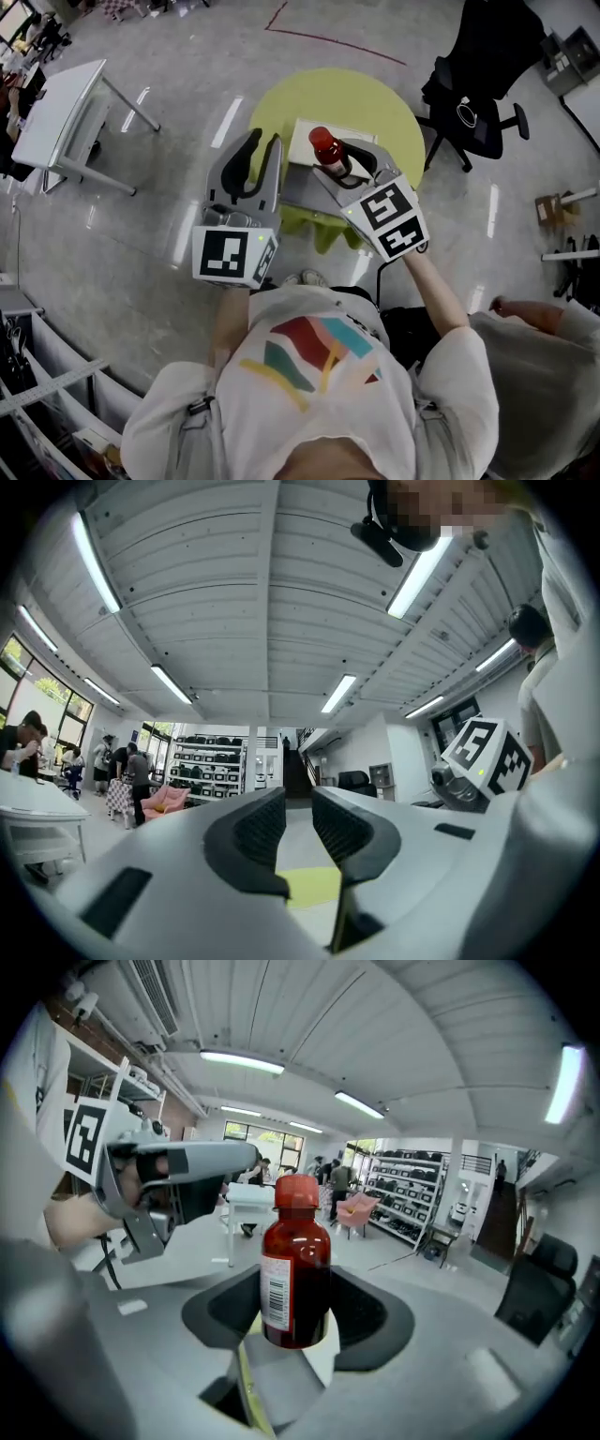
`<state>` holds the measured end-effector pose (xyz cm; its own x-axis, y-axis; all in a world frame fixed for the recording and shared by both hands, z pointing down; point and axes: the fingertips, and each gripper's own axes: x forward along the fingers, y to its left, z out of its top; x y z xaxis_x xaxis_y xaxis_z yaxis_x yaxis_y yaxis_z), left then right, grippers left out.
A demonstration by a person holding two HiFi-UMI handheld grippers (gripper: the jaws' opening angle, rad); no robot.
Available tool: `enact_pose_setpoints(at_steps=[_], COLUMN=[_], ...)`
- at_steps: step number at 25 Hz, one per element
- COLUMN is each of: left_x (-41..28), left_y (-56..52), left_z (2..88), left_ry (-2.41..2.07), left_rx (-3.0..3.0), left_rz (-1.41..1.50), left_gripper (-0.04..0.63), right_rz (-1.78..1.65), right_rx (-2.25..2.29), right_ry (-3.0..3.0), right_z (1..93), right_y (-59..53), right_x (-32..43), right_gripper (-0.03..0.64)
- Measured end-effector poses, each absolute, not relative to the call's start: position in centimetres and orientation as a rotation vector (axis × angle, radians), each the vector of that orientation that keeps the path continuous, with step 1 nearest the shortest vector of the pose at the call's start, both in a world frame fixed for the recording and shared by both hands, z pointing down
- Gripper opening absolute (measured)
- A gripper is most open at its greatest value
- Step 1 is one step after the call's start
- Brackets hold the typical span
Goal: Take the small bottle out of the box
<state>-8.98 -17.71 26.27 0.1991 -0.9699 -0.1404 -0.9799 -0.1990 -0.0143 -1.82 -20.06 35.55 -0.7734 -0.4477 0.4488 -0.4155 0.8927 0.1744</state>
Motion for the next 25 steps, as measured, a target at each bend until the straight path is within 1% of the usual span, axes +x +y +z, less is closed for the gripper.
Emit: enact_pose_setpoints(at_steps=[6,11,21,25], left_x=[-6.7,-4.5,-1.1,-0.6], left_y=[-18.0,-18.1,-18.1,-18.7], left_z=[23.2,22.1,22.2,22.5], left_ry=[1.779,1.660,1.505,1.499], left_rx=[-2.392,-2.449,-2.529,-2.541], left_rz=[0.231,0.279,0.298,0.296], left_gripper=[0.077,0.077,0.077,0.077], right_rz=[-0.130,-0.174,-0.176,-0.046], right_rx=[0.922,1.227,1.653,1.696], right_ry=[-2.695,-2.745,-2.685,-2.741], right_z=[29.7,26.8,26.4,26.9], right_y=[-18.4,-17.2,-15.7,-15.9], right_x=[1.0,3.5,9.3,10.7], right_gripper=[0.215,0.216,0.216,0.216])
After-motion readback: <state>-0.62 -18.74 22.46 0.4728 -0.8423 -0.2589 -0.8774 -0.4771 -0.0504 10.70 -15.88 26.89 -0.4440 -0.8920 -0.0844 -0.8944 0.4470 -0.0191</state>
